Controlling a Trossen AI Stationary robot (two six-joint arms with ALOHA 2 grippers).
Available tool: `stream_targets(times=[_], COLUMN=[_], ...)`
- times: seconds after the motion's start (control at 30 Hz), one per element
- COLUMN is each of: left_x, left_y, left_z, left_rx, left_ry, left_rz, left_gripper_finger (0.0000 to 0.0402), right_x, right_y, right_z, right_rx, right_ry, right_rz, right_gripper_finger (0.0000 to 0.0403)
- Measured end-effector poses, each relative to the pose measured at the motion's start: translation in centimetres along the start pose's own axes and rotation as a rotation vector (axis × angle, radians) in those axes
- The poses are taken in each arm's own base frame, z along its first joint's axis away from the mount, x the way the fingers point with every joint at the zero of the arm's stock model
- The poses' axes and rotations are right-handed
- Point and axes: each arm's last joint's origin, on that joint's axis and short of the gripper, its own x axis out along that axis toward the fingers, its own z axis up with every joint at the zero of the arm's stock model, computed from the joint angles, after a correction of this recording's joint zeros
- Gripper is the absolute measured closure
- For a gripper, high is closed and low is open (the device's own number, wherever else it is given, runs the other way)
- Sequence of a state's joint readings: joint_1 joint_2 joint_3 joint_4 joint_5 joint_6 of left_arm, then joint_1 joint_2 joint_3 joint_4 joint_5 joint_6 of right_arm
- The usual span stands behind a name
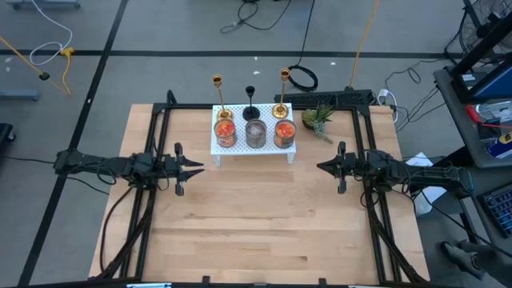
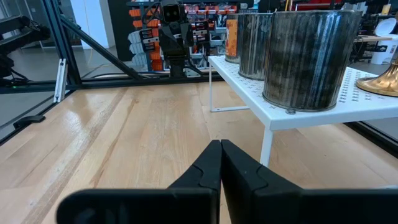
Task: Pick & Place candle stick holders
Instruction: Return to Home Position
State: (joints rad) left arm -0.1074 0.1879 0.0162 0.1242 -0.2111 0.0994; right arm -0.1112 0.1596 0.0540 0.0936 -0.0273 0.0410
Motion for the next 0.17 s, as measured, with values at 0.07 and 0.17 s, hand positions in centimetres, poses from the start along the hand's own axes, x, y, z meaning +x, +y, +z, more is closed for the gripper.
stream_targets(times=[0.07,0.17], left_x=[0.00,0.00], left_y=[0.00,0.00], left_z=[0.00,0.00], left_rx=[0.000,0.000], left_ry=[0.000,0.000], left_rz=[0.000,0.000], left_gripper_finger=[0.0314,0.0314], right_x=[0.00,0.00], right_y=[0.00,0.00], right_z=[0.00,0.00], right_rx=[0.000,0.000], right_ry=[0.000,0.000], right_rz=[0.000,0.000], right_gripper_finger=[0.0401,0.0401])
